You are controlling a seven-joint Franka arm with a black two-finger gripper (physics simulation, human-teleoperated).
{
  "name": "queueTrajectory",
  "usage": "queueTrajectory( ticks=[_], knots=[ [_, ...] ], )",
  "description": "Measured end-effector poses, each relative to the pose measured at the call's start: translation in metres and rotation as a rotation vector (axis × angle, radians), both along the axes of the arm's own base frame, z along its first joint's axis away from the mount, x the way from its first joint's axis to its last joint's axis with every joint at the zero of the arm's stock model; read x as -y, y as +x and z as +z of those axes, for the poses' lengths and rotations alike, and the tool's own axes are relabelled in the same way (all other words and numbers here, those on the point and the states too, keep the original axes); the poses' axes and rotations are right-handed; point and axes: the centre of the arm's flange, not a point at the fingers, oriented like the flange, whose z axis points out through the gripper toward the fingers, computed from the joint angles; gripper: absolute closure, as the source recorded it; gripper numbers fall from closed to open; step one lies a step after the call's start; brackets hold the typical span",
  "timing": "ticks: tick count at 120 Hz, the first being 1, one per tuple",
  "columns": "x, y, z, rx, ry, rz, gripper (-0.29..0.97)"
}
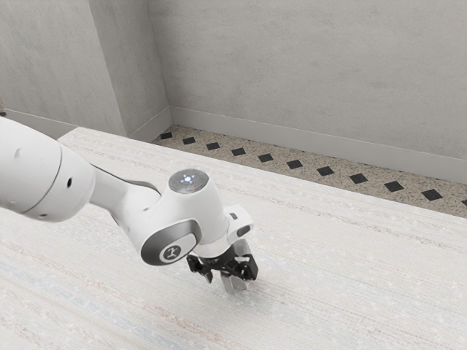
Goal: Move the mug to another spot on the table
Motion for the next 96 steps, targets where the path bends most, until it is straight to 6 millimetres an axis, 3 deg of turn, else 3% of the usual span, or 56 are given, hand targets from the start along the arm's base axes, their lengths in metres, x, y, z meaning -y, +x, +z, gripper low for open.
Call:
queueTrajectory(
  ticks=[28,52,96],
  knots=[
    [0.0005,0.0013,-0.0016,0.006,-0.002,-0.01,0.05],
    [0.0002,0.0016,-0.0004,0.007,0.001,-0.017,0.26],
    [-0.0004,0.0019,0.0033,-0.003,0.011,-0.021,0.46]
  ],
)
